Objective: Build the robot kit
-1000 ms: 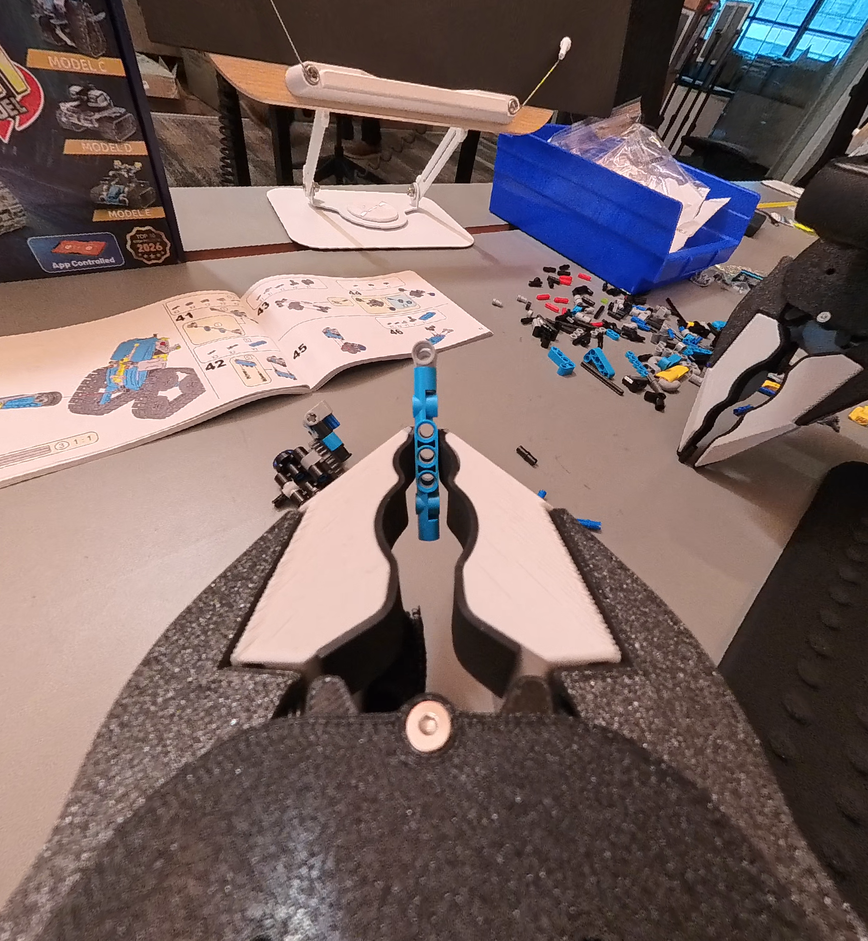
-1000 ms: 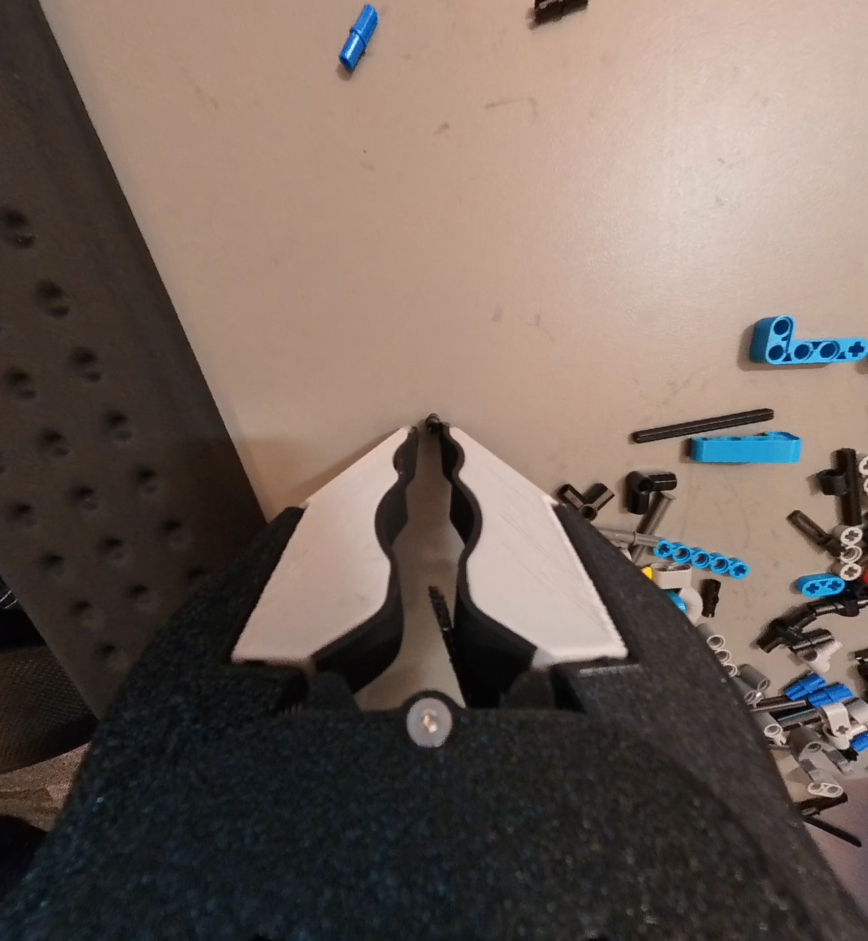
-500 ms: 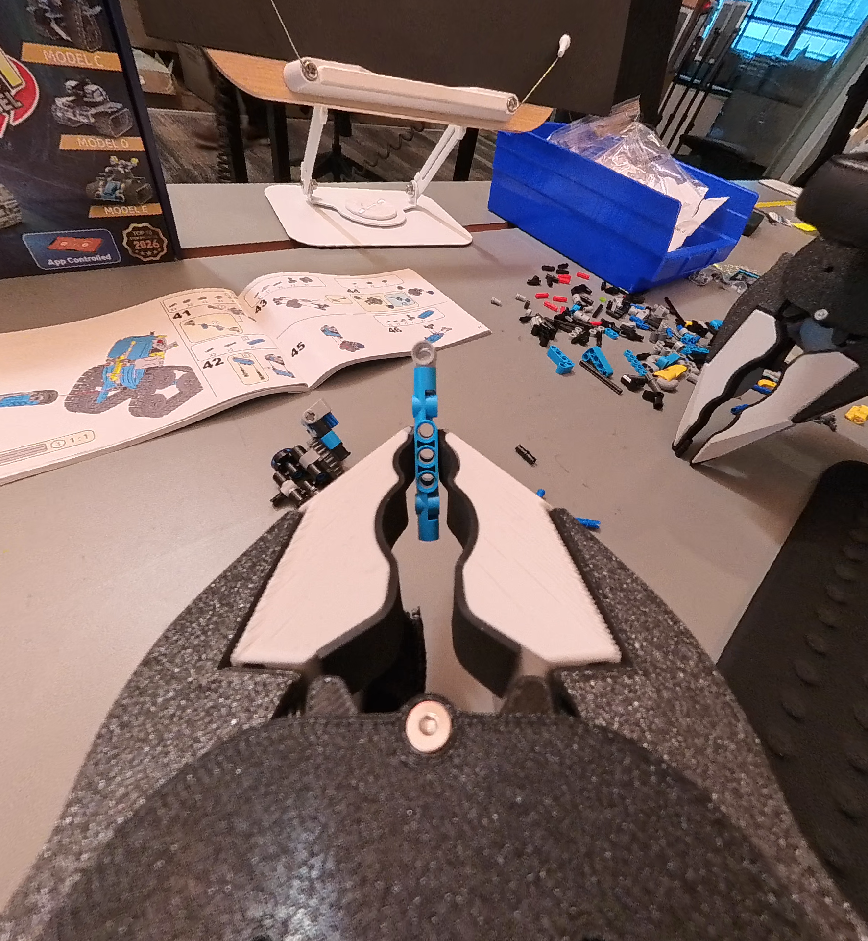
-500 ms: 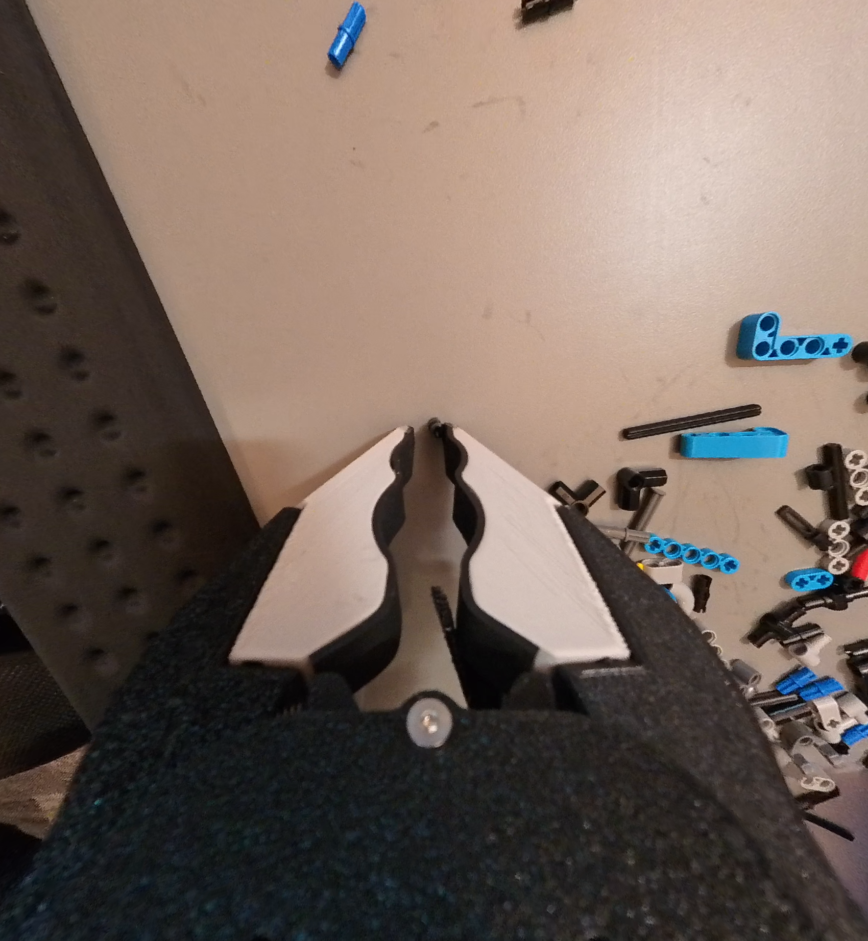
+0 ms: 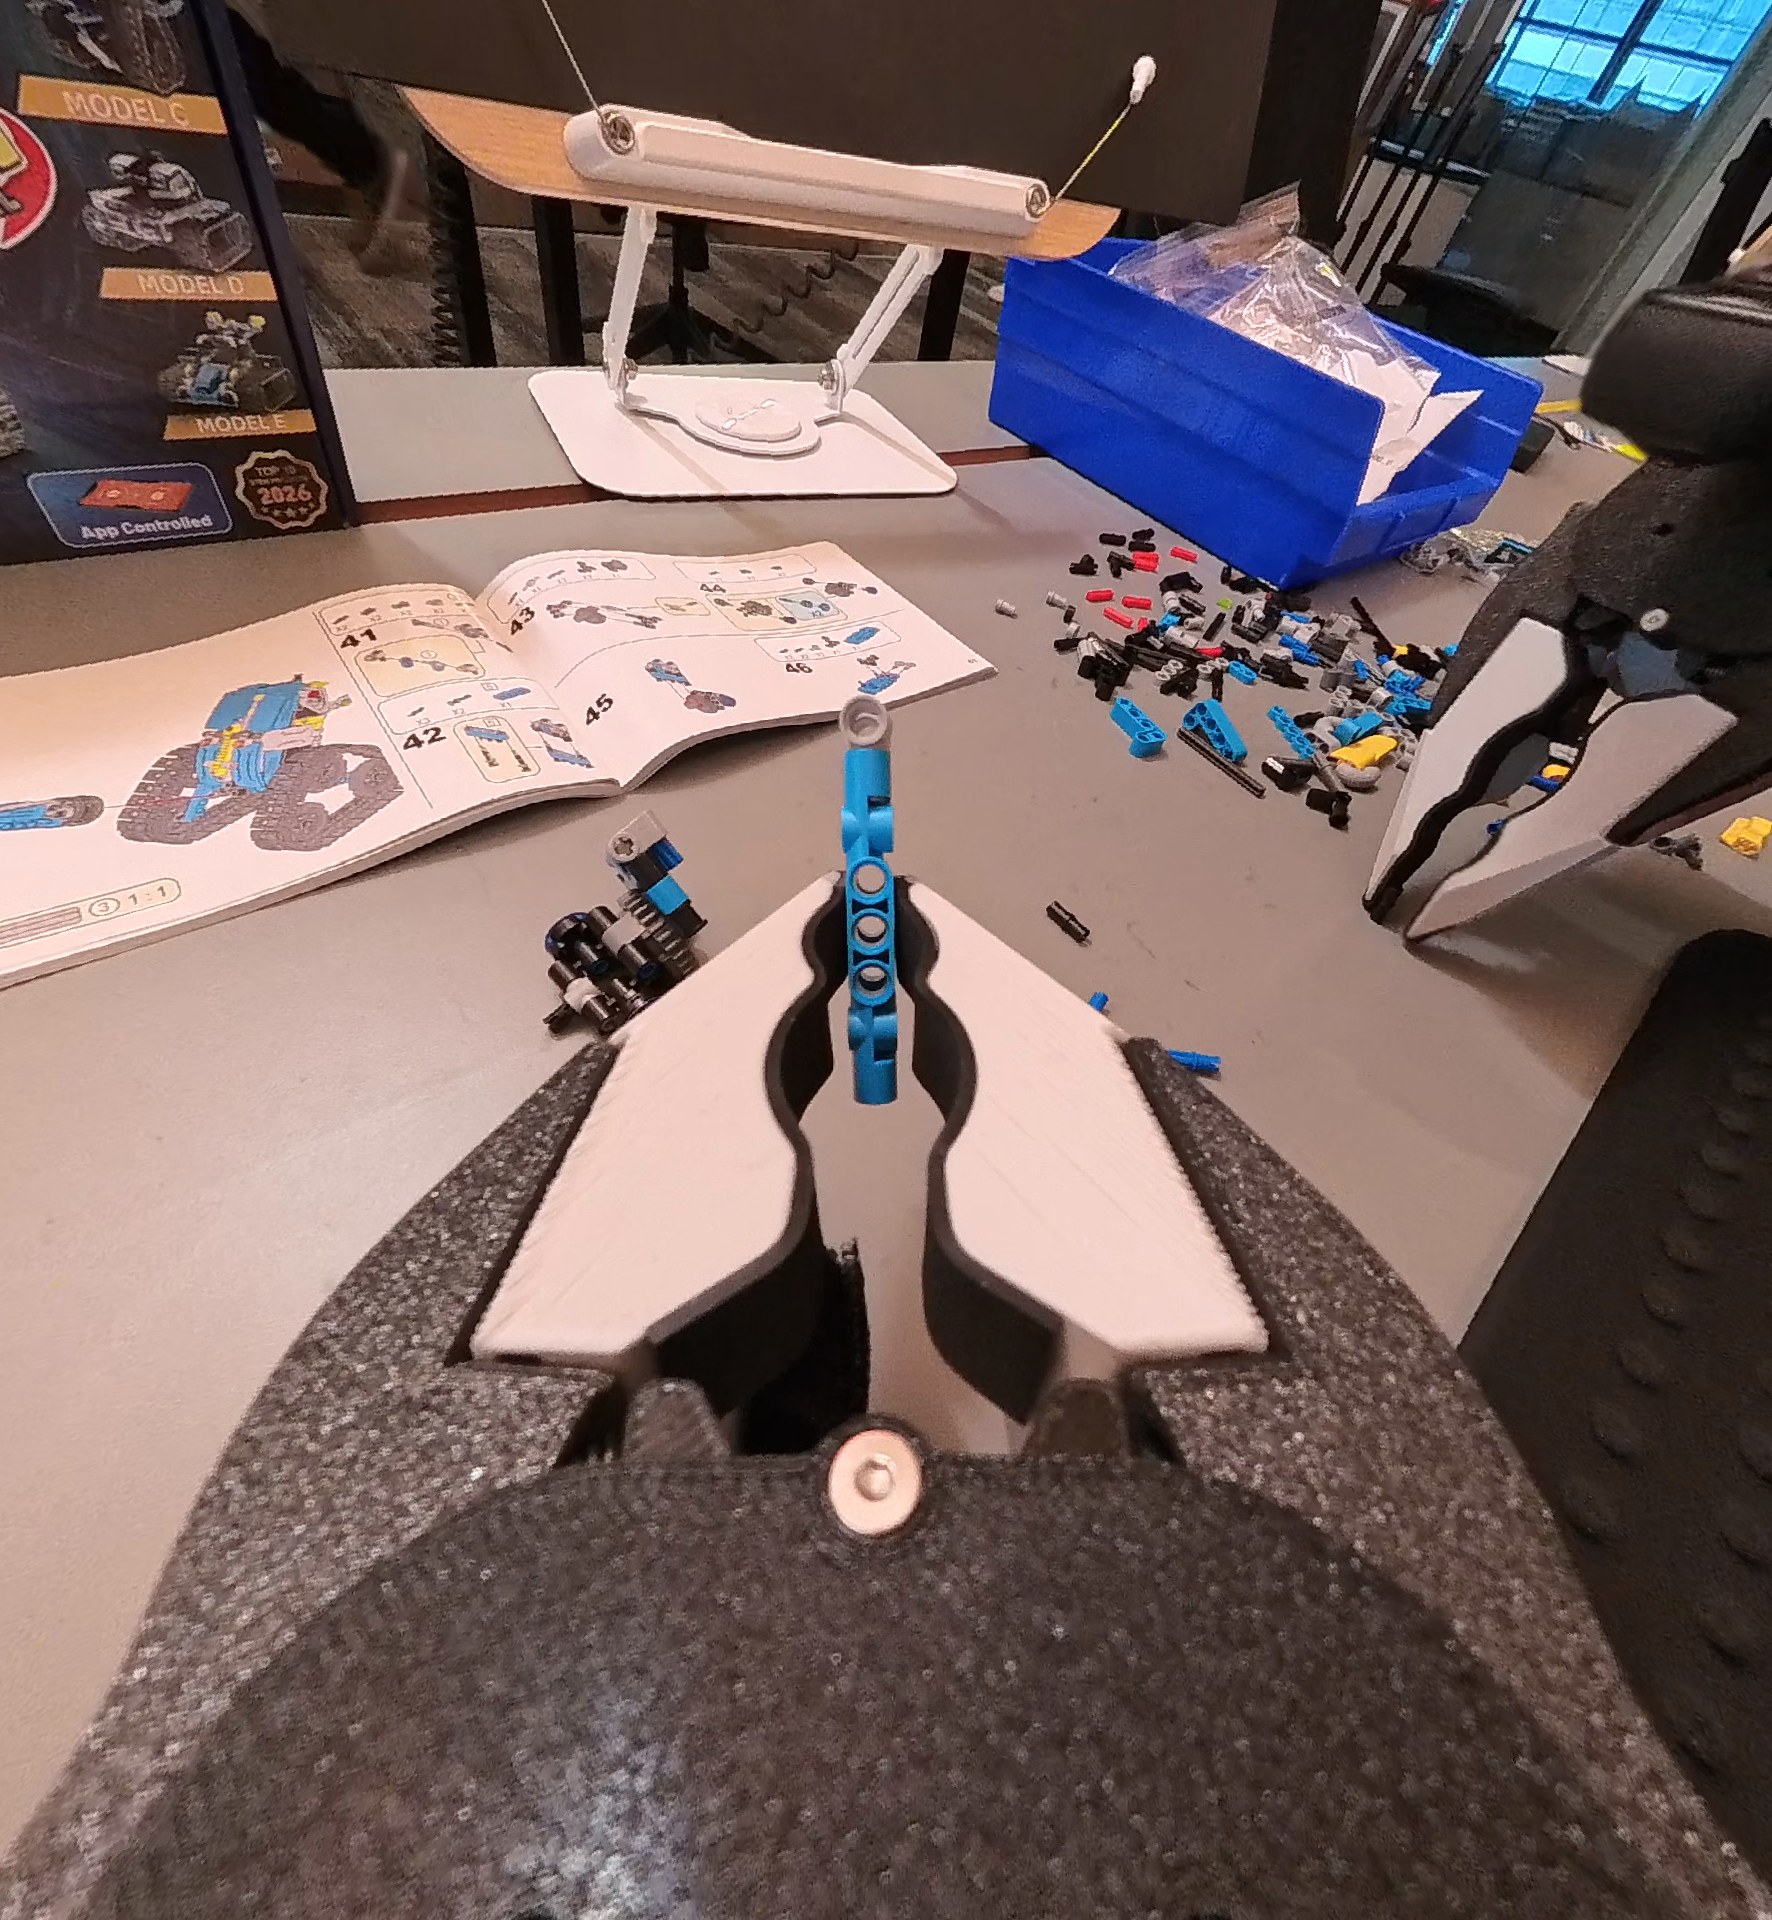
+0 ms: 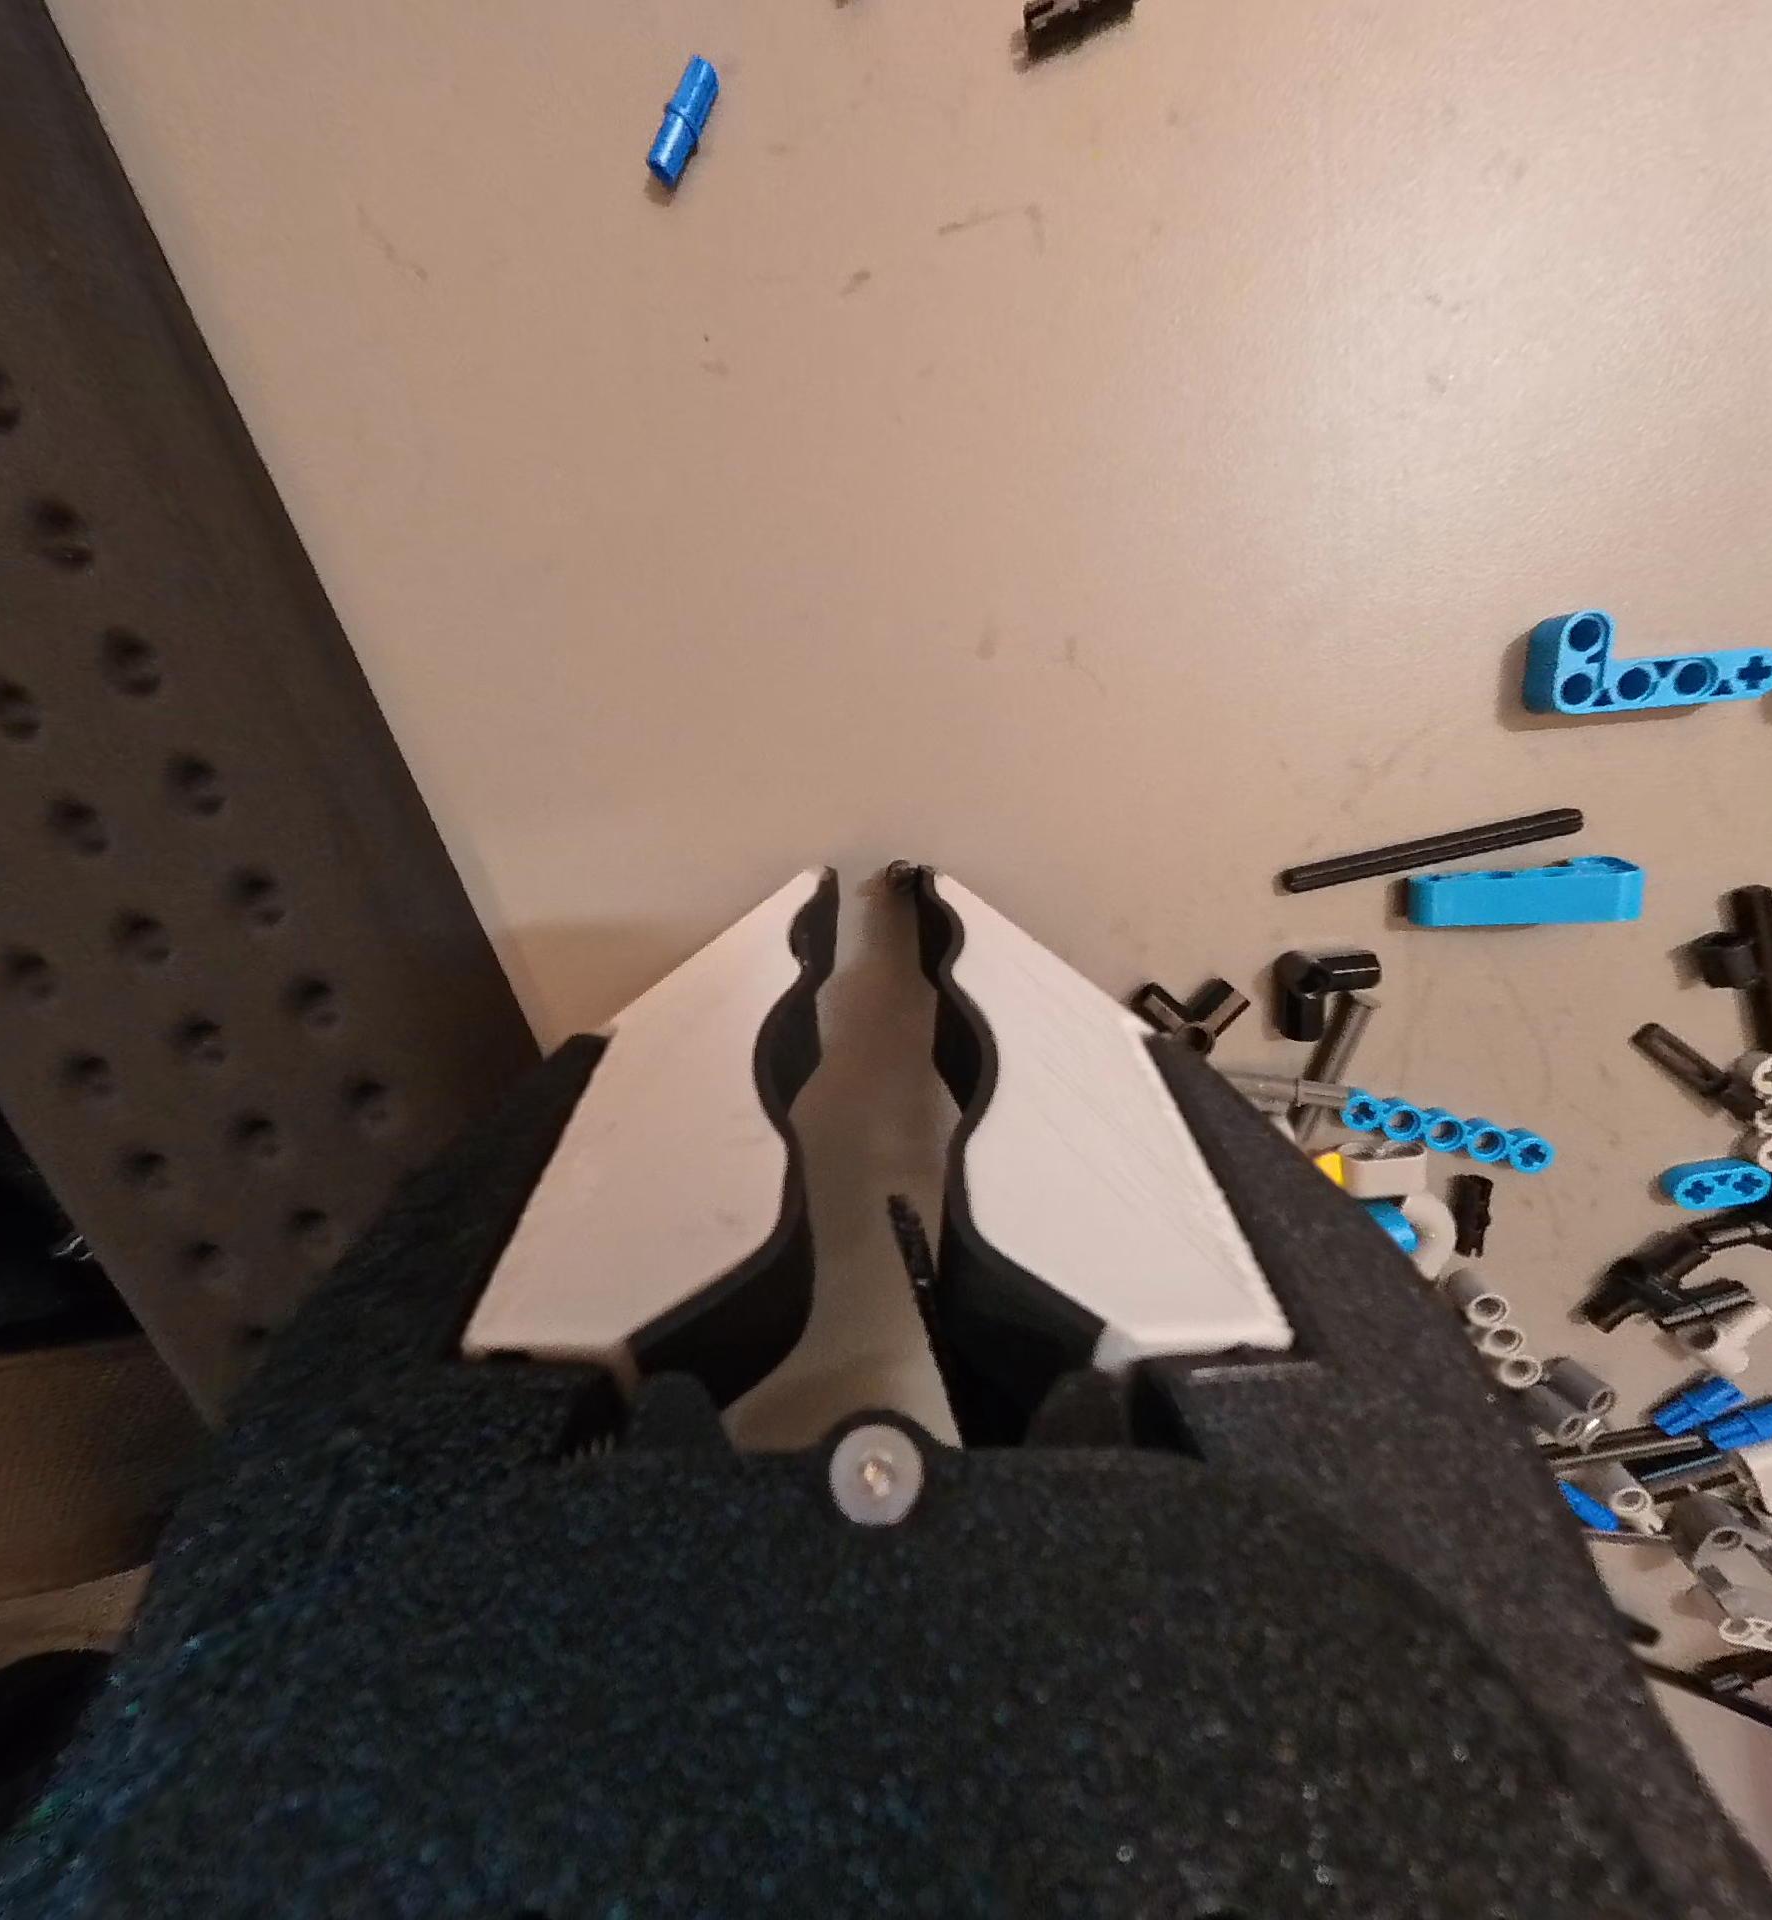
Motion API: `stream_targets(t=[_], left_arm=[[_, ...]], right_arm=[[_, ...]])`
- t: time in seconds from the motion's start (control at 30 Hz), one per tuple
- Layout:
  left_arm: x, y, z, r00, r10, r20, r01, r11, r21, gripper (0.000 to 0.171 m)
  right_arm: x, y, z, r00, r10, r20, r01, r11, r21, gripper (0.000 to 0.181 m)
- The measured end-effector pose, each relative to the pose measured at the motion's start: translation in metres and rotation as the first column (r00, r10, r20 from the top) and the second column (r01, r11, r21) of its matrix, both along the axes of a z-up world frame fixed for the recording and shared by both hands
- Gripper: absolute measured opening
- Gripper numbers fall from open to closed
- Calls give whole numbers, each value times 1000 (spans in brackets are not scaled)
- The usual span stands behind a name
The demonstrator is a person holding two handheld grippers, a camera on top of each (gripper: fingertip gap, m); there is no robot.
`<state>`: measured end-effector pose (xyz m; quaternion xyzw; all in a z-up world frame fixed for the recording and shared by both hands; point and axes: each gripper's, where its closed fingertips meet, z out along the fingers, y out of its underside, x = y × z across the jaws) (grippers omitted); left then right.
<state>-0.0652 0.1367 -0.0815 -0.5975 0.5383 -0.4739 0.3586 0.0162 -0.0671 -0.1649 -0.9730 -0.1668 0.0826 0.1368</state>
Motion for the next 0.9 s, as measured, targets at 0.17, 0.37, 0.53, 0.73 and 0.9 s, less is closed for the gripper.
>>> stream_targets(t=[0.17, 0.37, 0.53, 0.73, 0.9], left_arm=[[0, 0, -1, 1000, -2, -3, 2, 1000, 0, 8], [0, -1, -1, 1000, -4, -3, 4, 1000, 1, 8], [0, -1, -2, 1000, -6, -8, 6, 1000, 5, 8], [0, -1, -2, 1000, -6, -8, 6, 1000, 6, 8], [0, -2, -2, 1000, -8, -10, 8, 1000, 7, 8]], right_arm=[[0, 0, 0, 1000, 6, 17, -7, 999, 37, 13], [3, -1, 0, 999, -5, 34, 3, 998, 62, 10], [6, -2, 0, 999, -17, 36, 14, 998, 68, 10], [6, 0, 2, 999, -13, 39, 10, 997, 76, 11], [7, 0, 0, 999, -14, 44, 11, 998, 68, 10]])
